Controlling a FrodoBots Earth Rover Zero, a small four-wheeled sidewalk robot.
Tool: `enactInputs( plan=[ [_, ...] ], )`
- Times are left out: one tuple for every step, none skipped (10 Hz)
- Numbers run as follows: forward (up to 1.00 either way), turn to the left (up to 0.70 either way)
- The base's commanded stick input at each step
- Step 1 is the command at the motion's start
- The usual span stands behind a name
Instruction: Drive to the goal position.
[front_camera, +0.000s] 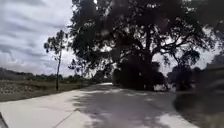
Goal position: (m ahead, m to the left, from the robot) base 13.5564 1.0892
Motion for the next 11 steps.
enactInputs(
  plan=[
    [0.85, 0.00],
    [0.85, 0.06],
    [0.85, 0.23],
    [0.85, 0.34],
    [0.85, 0.34],
    [0.85, 0.34],
    [0.85, 0.34],
    [0.85, 0.34],
    [0.85, 0.34],
    [0.85, 0.11],
    [0.85, 0.00]
  ],
)
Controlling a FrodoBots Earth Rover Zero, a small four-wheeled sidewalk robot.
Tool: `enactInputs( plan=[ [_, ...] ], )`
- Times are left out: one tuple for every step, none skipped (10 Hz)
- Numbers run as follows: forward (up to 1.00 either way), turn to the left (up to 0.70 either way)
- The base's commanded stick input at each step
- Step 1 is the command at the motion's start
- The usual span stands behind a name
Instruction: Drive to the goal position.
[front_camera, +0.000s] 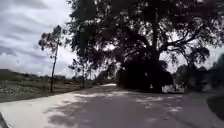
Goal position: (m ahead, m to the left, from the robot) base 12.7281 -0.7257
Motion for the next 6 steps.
enactInputs(
  plan=[
    [0.85, 0.00],
    [0.85, 0.04],
    [0.85, 0.16],
    [0.85, 0.23],
    [0.85, 0.00],
    [0.85, 0.00]
  ],
)
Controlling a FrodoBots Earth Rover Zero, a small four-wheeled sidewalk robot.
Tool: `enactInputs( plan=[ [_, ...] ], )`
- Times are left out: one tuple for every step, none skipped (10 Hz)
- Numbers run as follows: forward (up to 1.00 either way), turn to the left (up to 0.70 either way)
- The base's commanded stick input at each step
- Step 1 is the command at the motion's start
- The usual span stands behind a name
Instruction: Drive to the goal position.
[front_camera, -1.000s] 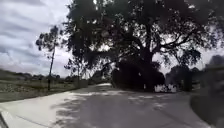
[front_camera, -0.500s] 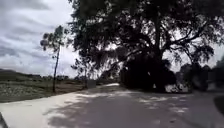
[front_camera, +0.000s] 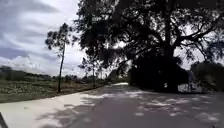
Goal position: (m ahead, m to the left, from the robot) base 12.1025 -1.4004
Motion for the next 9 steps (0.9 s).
enactInputs(
  plan=[
    [0.85, 0.00],
    [0.85, 0.00],
    [0.85, 0.00],
    [0.85, 0.00],
    [0.85, 0.00],
    [0.85, 0.00],
    [0.85, 0.00],
    [0.85, 0.00],
    [0.85, 0.00]
  ],
)
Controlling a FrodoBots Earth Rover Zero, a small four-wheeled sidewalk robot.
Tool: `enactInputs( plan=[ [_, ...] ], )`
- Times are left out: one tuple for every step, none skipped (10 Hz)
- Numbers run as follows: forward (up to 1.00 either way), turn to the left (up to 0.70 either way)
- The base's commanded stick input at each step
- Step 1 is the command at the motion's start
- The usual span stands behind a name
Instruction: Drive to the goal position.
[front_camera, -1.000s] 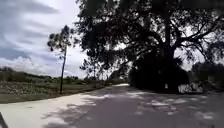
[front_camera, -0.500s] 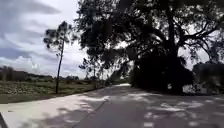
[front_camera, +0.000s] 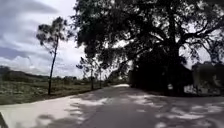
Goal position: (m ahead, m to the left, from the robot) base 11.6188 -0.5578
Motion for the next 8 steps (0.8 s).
enactInputs(
  plan=[
    [0.85, 0.00],
    [0.85, 0.00],
    [0.85, 0.00],
    [0.85, 0.00],
    [0.85, 0.00],
    [0.85, 0.00],
    [0.85, 0.00],
    [0.85, 0.00]
  ],
)
